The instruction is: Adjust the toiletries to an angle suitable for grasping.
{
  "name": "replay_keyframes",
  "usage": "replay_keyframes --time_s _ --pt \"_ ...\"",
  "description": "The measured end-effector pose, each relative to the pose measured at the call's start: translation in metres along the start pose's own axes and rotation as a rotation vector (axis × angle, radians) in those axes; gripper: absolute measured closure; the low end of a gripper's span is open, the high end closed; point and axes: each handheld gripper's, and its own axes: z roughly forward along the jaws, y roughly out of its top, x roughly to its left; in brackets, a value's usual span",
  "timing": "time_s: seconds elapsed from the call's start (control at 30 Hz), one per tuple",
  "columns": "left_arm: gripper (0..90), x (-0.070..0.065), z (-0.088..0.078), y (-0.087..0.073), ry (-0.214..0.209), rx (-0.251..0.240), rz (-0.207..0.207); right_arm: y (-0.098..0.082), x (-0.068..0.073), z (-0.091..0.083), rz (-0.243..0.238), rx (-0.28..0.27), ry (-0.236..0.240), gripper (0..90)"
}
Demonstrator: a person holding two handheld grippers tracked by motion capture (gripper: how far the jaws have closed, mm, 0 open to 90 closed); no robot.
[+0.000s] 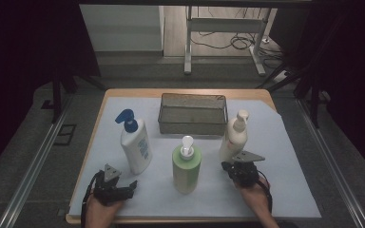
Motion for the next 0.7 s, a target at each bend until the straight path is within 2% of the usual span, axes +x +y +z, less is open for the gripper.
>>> replay_keyframes --time_s 0.7 --pt "13.0 0.0 0.0 0.0 0.0 0.0 0.0 -0.008 -0.03 -0.013 0.023 0.008 -0.055 88.8"
